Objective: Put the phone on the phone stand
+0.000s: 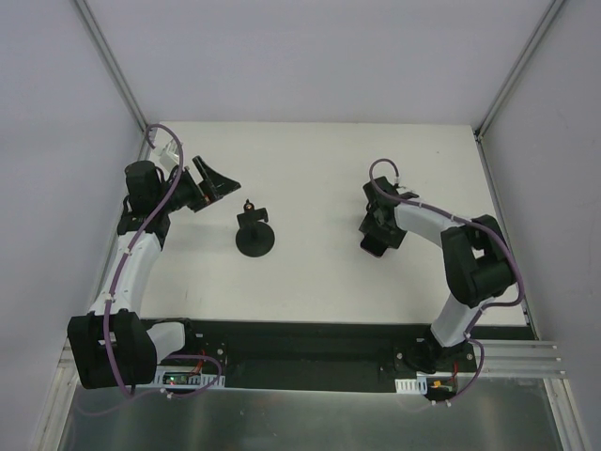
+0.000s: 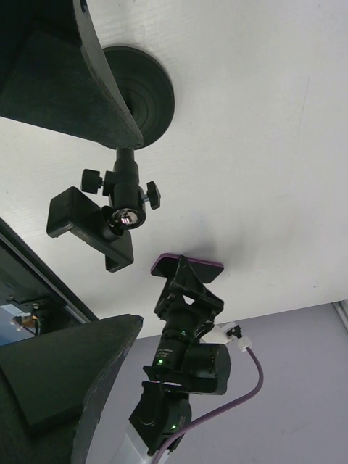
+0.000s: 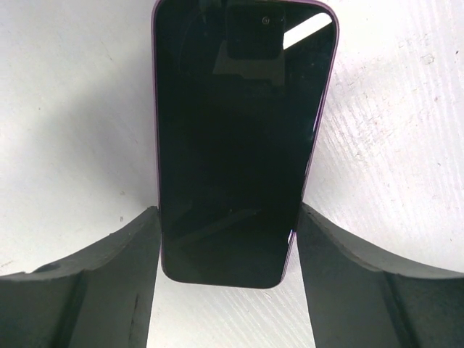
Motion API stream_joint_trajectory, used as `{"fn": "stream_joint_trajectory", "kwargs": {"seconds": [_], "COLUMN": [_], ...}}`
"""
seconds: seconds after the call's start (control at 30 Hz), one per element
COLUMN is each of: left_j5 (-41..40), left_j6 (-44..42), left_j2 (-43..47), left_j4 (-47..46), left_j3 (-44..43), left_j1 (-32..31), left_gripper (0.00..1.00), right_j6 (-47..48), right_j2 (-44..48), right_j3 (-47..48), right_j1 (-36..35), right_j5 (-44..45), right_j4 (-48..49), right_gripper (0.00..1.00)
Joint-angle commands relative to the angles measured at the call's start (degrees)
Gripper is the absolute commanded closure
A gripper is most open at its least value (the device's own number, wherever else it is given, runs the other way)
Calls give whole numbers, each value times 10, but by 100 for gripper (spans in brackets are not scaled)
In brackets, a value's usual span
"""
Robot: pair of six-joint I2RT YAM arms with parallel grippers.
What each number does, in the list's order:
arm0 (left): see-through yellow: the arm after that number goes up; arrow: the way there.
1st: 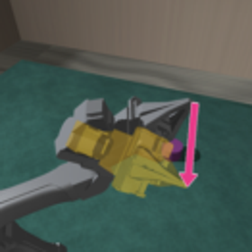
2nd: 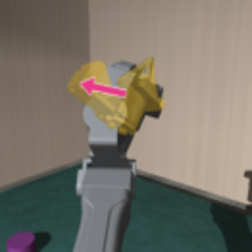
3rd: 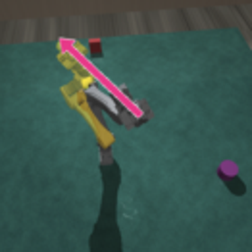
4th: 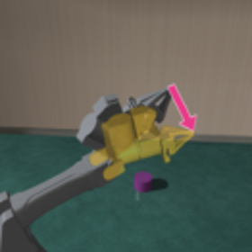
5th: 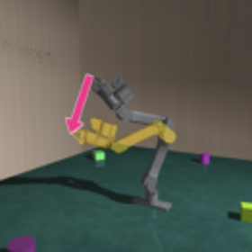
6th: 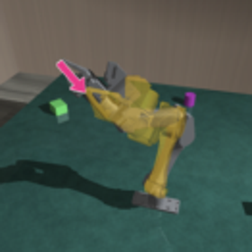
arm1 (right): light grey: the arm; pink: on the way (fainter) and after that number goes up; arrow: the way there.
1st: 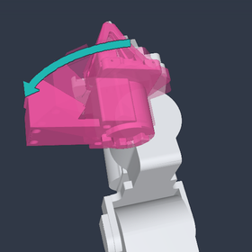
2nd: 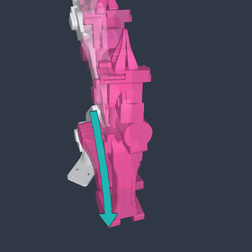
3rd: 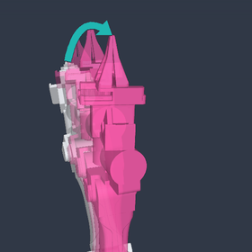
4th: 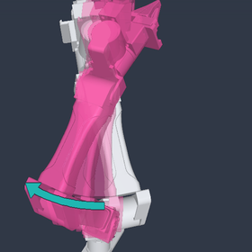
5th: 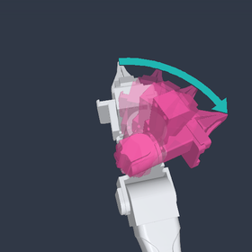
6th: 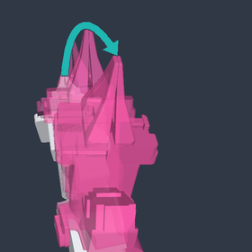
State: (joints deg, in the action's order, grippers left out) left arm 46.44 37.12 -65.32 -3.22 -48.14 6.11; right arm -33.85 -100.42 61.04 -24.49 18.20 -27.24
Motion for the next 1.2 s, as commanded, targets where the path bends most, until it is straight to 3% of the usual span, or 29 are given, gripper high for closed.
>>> {"fn": "stream_joint_trajectory", "kwargs": {"seconds": [0.0, 0.03, 0.27, 0.33, 0.37, 0.6, 0.77, 0.97, 1.07, 1.17], "left_j5": [13, 10, 10, 10, 7, -11, -59, -56, -68, -85], "left_j6": [8, 7, 3, 3, 2, -17, -71, -24, -18, -26], "left_j2": [10, 10, -2, -4, -4, 23, 46, 88, 106, 91], "left_j4": [-31, -31, -32, -32, -32, -33, 29, 49, 57, 74], "left_j3": [2, 3, 7, 7, 8, 8, -27, -65, -77, -96], "left_j1": [4, 4, 3, 3, 2, -9, -83, -129, -170, -236], "left_gripper": [4, 4, 5, 7, 7, 12, 12, 14, 21, 19], "right_j6": [-11, -10, 25, 40, 54, 96, 112, 132, 140, 148], "right_j2": [6, 13, 46, 61, 66, 125, 167, 219, 250, 289], "right_j3": [-57, -63, -93, -101, -105, -170, -200, -233, -253, -277], "right_j1": [-5, -5, -17, -21, -26, -41, -44, -44, -43, -43], "right_j5": [-31, -35, -55, -58, -59, -89, -84, -74, -74, -76], "right_j4": [17, 25, 54, 62, 75, 176, 195, 220, 238, 261], "right_gripper": [49, 57, 81, 97, 99, 99, 99, 99, 99, 99]}}
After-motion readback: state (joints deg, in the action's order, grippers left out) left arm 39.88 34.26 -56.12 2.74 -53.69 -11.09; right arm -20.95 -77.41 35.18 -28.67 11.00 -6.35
